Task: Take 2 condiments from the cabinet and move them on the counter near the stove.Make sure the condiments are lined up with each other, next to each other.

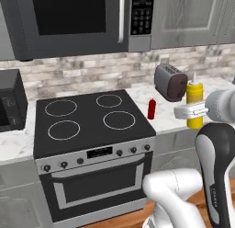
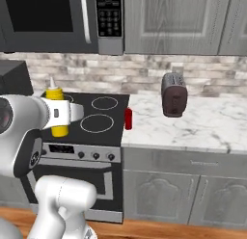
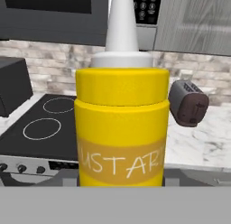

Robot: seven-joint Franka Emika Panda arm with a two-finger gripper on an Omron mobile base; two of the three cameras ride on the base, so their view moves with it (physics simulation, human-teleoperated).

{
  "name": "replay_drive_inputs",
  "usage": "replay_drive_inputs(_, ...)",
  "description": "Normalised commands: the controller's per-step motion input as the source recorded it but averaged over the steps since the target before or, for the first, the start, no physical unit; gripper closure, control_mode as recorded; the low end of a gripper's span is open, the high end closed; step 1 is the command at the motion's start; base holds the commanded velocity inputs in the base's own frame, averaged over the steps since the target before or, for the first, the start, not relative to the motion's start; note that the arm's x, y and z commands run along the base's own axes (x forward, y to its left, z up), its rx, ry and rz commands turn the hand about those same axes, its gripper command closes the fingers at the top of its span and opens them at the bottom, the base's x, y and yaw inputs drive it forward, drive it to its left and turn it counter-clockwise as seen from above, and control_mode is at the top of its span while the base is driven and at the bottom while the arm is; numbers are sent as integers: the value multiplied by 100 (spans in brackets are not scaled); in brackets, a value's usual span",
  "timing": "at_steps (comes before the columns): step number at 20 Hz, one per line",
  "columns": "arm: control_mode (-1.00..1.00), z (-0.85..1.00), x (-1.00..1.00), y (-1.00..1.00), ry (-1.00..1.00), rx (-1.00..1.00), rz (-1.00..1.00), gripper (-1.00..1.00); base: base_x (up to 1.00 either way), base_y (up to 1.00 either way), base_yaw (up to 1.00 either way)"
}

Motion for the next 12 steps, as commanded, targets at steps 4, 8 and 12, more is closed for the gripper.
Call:
replay_drive_inputs(4, 100, 0, 0, 0, 0, 0, 0, 100, 37, 0, 13)
replay_drive_inputs(8, 100, 0, 0, 0, 0, 0, 0, 100, 21, -14, 12)
replay_drive_inputs(12, 100, 0, 0, 0, 0, 0, 0, 100, 23, -1, 11)
